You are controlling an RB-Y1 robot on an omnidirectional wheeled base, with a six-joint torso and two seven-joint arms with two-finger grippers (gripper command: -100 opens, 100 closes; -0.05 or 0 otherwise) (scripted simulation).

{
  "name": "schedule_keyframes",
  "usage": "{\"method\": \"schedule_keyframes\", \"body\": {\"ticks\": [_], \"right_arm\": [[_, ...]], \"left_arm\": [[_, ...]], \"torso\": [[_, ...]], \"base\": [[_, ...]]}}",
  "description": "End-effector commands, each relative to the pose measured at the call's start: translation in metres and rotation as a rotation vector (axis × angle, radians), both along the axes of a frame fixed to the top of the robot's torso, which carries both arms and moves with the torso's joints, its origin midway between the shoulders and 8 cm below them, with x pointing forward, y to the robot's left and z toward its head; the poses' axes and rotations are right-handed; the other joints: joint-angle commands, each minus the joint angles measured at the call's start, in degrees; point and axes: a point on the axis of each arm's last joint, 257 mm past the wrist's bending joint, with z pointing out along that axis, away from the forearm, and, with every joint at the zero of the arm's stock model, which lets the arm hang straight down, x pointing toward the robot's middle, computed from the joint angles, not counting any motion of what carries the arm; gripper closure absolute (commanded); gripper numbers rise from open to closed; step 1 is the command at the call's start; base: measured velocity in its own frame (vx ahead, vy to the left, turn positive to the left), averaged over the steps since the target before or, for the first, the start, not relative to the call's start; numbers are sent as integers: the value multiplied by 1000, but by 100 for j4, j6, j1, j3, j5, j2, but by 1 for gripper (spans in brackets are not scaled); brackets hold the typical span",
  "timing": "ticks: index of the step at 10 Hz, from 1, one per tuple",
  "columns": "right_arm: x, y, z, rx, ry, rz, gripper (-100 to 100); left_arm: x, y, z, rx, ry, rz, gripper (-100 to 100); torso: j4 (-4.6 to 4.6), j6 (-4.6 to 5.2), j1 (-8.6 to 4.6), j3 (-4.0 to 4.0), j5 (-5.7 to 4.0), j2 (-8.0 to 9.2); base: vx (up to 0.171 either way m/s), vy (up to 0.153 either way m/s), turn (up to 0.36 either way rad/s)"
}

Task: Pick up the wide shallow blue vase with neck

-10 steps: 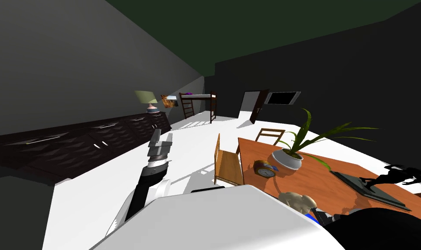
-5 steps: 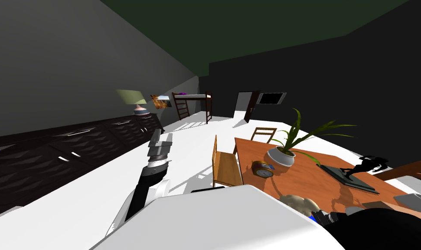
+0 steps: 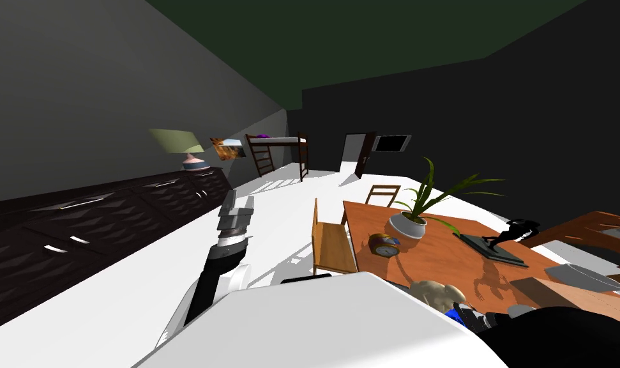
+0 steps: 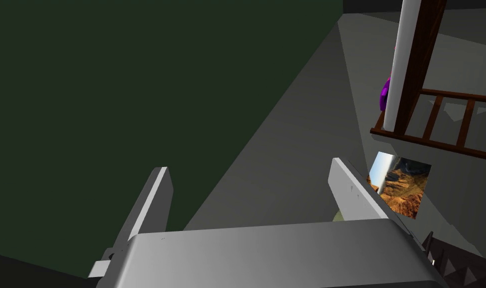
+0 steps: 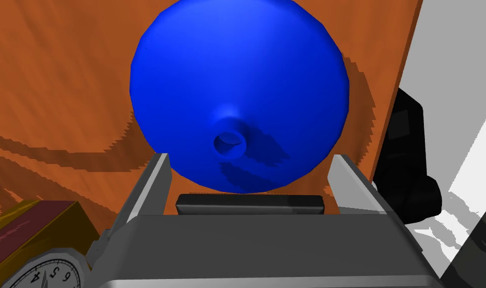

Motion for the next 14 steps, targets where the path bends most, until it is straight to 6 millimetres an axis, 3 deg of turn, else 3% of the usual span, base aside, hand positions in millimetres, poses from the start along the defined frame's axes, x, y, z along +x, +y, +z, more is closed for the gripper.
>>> {"method": "schedule_keyframes", "body": {"ticks": [1,9,12,13,14], "right_arm": [[0,-1,1,-6,4,23,-100],[-1,-2,1,-8,9,28,-100],[-12,16,-25,-7,12,10,-100],[-10,12,-21,-7,11,9,-100],[-11,12,-22,-8,11,11,100]], "left_arm": [[0,0,0,0,0,0,0],[0,0,0,0,0,0,0],[0,0,0,0,0,0,0],[0,0,0,0,0,0,0],[0,0,0,0,0,0,0]], "torso": [[0,0,0,0,0,0],[1,-9,-28,2,-3,3],[2,-8,-42,3,-7,5],[1,-8,-42,3,-8,5],[1,-7,-33,2,-5,4]], "base": [[22,69,-197],[0,-1,4],[-8,-44,75],[-4,-18,17],[0,0,0]]}}
